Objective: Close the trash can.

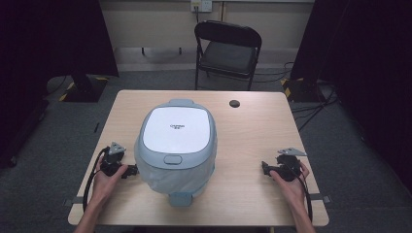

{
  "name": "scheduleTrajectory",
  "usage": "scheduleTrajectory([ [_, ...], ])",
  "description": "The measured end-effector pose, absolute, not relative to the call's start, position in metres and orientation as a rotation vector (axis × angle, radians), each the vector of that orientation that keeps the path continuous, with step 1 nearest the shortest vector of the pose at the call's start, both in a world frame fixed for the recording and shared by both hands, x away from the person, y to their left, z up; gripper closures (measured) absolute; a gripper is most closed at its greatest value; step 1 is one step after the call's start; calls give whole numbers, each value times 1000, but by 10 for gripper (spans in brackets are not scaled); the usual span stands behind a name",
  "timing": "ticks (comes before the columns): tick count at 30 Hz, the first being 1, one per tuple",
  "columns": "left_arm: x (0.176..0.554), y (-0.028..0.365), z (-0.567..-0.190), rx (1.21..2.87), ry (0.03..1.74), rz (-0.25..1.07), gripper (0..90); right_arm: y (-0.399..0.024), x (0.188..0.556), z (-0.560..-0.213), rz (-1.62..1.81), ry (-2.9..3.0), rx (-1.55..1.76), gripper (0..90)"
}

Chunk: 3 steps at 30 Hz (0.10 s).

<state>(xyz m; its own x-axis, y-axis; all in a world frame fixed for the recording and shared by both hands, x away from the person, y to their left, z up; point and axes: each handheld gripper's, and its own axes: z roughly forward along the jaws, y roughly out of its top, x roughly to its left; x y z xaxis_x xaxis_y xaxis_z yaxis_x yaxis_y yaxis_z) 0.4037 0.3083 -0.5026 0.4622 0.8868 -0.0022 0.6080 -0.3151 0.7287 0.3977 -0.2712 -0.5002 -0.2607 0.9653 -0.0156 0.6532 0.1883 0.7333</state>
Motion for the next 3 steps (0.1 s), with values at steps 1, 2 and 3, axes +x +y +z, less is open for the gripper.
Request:
scheduleTrajectory([
  [1, 404, 308, -503, 2042, 1240, 534, 80, -271, 398, -500, 853, 1987, 1510, 119],
  [2, 404, 308, -503, 2043, 1239, 534, 80, -271, 398, -500, 853, 1987, 1511, 119],
  [3, 404, 308, -503, 2042, 1240, 533, 80, -271, 398, -500, 853, 1987, 1511, 119],
])
